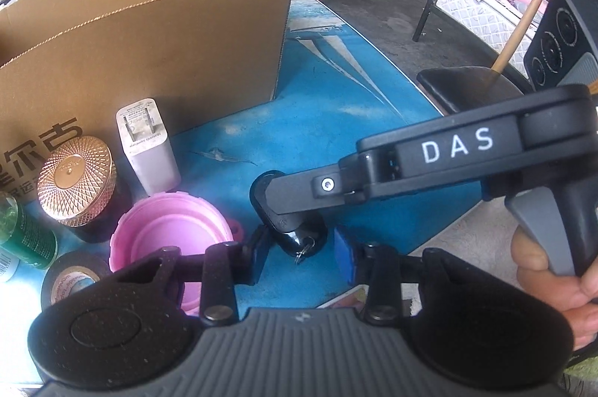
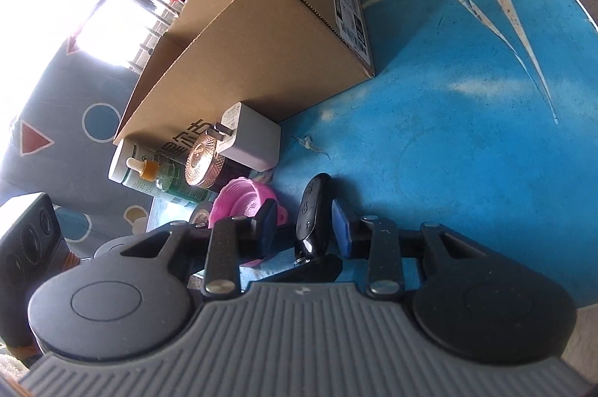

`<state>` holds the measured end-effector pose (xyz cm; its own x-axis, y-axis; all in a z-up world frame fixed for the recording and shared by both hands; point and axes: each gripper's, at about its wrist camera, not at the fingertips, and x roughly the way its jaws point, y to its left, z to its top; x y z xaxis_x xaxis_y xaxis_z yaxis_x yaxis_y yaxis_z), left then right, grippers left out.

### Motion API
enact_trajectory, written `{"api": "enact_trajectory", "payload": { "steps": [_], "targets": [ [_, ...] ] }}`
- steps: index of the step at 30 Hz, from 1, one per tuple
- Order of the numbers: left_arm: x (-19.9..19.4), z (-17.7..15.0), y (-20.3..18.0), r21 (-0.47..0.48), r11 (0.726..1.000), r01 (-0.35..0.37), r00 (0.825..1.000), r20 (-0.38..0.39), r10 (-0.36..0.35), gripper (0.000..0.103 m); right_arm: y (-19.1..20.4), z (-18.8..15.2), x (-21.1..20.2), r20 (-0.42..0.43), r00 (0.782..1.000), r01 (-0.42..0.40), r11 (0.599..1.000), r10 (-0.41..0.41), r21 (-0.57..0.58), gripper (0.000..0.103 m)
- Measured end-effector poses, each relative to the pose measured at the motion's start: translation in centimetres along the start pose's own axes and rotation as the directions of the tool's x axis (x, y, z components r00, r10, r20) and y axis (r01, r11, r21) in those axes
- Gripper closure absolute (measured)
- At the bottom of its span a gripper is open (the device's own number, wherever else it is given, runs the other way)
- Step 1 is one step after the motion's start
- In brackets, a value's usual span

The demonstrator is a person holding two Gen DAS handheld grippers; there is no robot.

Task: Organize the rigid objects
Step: 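Grasp the black oval key fob with the right gripper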

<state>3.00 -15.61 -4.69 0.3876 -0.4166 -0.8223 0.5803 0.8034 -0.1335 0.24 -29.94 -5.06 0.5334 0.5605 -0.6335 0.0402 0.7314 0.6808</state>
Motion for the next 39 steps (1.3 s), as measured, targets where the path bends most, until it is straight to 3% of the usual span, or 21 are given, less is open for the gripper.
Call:
{"api": "enact_trajectory", "payload": {
  "steps": [5, 13, 24, 39],
  "targets": [
    [0.2, 0.2, -0.2, 0.006, 1.000, -0.020, 1.000, 0.002, 0.020, 0.067, -0.3, 0.1, 0.3, -0.006, 1.000, -0.025, 1.000, 0.025, -0.002, 0.073],
    [0.4, 0.3, -0.2, 0.016, 0.999, -0.034, 0.999, 0.002, 0.034, 0.068, -1.4, 0.1, 1.8, -0.017, 0.999, -0.041, 0.998, 0.041, 0.049, 0.086],
    [-0.2, 0.6, -0.9, 0.047, 0.998, -0.047, 0.999, 0.009, 0.047, 0.070, -2.3, -0.6, 1.0, 0.036, 0.996, -0.091, 0.989, 0.087, 0.120, 0.087],
    [-6.1, 2.1, -3.2, 0.113, 0.989, -0.095, 0.983, 0.166, 0.076, 0.069, 1.6, -0.4, -4.5, 0.185, 0.974, -0.141, 0.990, 0.134, 0.028, 0.087]
  ]
}}
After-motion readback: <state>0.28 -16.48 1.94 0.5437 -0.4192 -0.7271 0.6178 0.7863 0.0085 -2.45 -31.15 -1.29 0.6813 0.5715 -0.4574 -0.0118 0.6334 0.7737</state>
